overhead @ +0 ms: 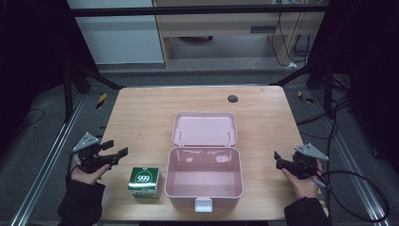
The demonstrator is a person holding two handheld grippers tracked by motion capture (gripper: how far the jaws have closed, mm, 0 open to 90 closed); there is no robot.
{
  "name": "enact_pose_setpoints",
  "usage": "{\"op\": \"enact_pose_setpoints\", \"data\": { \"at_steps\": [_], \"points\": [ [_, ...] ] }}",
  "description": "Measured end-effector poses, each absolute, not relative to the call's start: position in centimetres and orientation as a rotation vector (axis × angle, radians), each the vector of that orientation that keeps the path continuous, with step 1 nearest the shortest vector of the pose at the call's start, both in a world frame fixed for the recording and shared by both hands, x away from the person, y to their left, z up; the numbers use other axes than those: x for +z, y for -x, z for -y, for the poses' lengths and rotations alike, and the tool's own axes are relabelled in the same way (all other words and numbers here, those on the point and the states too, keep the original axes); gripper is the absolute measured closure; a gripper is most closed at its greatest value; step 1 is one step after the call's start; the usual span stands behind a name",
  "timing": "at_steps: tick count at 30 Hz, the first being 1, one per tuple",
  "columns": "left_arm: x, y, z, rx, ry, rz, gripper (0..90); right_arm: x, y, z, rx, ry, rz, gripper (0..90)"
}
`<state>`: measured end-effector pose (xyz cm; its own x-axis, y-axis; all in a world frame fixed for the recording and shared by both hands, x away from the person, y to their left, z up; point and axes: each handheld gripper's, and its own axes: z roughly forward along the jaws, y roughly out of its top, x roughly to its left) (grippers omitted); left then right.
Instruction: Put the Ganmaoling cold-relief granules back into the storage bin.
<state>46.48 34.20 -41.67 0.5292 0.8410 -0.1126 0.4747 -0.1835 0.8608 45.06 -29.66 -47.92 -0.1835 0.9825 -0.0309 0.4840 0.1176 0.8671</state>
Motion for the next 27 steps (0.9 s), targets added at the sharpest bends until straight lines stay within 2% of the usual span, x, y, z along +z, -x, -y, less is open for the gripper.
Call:
{"op": "enact_pose_setpoints", "data": {
  "at_steps": [14,27],
  "points": [
    [-38.9,-47.3,-33.9,0.397,-1.963,-0.910,21.6,-48.0,-44.9,29.4,0.970,-1.417,-1.775,10.9],
    [-37.6,-46.9,-32.6,0.327,-2.171,-0.746,18.0,-48.1,-44.9,29.3,0.963,-1.399,-1.798,10.4]
  ]
}}
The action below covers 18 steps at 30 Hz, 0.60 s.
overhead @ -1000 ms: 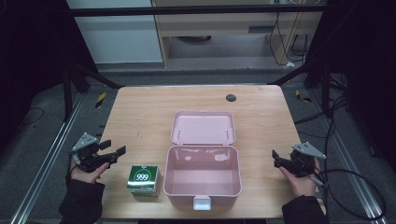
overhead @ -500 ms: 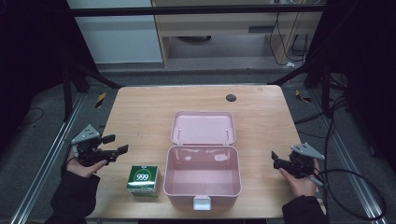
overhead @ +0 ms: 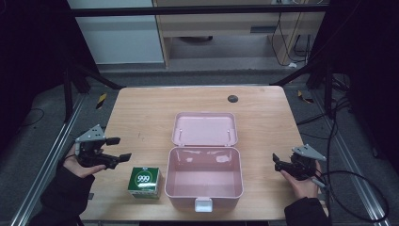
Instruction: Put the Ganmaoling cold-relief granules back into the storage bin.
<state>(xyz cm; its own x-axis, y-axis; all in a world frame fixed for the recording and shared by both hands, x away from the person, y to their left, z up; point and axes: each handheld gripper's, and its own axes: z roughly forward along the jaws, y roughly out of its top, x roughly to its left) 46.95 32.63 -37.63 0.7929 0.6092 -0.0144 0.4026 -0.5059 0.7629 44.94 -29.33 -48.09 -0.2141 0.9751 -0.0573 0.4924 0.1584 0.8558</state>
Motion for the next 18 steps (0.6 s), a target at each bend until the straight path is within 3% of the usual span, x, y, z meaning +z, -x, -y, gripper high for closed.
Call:
{"op": "enact_pose_setpoints", "data": {
  "at_steps": [18],
  "points": [
    [-36.7,-45.9,-29.7,0.237,-2.430,-0.430,15.4,-48.2,-45.0,29.2,0.952,-1.392,-1.822,9.3]
  ]
}}
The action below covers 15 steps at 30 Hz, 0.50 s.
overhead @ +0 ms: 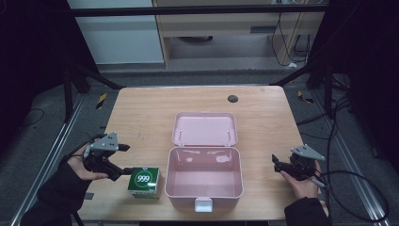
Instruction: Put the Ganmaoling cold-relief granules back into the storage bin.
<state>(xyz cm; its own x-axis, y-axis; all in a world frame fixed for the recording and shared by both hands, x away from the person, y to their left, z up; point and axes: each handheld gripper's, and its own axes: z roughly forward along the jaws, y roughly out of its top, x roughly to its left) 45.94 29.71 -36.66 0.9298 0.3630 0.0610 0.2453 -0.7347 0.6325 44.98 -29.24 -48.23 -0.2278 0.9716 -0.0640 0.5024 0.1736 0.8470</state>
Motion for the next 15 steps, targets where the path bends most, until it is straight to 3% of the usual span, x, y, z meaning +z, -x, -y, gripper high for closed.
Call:
{"op": "enact_pose_setpoints", "data": {
  "at_steps": [15],
  "points": [
    [-37.3,-45.3,-28.2,0.182,-2.537,-0.304,11.6,-48.4,-45.1,29.2,0.941,-1.384,-1.845,7.5]
  ]
}}
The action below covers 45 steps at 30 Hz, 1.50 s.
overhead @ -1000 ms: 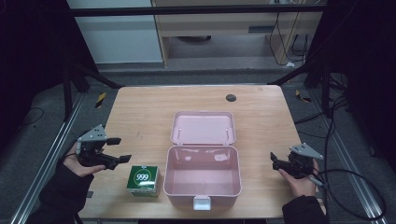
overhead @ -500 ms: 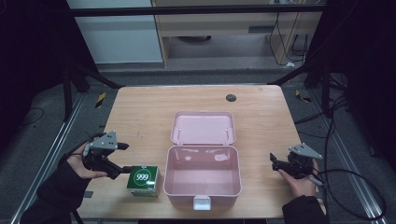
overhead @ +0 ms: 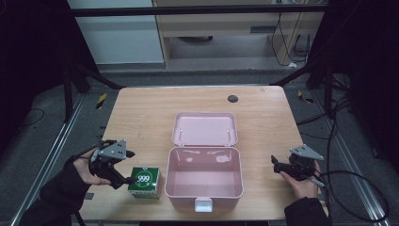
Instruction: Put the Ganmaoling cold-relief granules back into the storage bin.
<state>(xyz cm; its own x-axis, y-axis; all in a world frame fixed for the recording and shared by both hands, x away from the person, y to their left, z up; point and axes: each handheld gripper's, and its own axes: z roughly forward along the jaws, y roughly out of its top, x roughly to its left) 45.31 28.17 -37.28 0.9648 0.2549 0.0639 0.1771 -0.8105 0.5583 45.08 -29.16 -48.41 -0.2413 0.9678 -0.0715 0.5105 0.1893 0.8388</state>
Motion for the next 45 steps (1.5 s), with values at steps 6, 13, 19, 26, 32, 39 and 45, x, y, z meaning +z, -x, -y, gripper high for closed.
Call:
{"op": "enact_pose_setpoints", "data": {
  "at_steps": [6,13,19,26,32,39,45],
  "points": [
    [-37.7,-45.3,-27.5,0.169,-2.580,-0.269,9.4,-48.4,-45.1,29.1,0.940,-1.381,-1.851,7.3],
    [-38.2,-45.2,-26.8,0.157,-2.618,-0.226,7.7,-48.5,-45.1,29.1,0.932,-1.377,-1.862,6.7],
    [-38.9,-45.1,-26.2,0.136,-2.643,-0.199,6.8,-48.6,-45.2,29.1,0.924,-1.377,-1.873,6.0],
    [-39.5,-45.2,-25.4,0.129,-2.685,-0.179,5.9,-48.6,-45.2,29.1,0.920,-1.380,-1.877,5.8],
    [-40.0,-45.4,-24.8,0.124,-2.707,-0.164,5.0,-48.7,-45.2,29.0,0.916,-1.378,-1.883,5.5],
    [-40.2,-45.3,-24.6,0.113,-2.696,-0.150,4.9,-48.8,-45.3,29.0,0.912,-1.382,-1.888,5.2],
    [-40.4,-45.2,-24.6,0.109,-2.693,-0.152,5.0,-48.8,-45.3,29.0,0.909,-1.376,-1.894,5.0]
  ]
}}
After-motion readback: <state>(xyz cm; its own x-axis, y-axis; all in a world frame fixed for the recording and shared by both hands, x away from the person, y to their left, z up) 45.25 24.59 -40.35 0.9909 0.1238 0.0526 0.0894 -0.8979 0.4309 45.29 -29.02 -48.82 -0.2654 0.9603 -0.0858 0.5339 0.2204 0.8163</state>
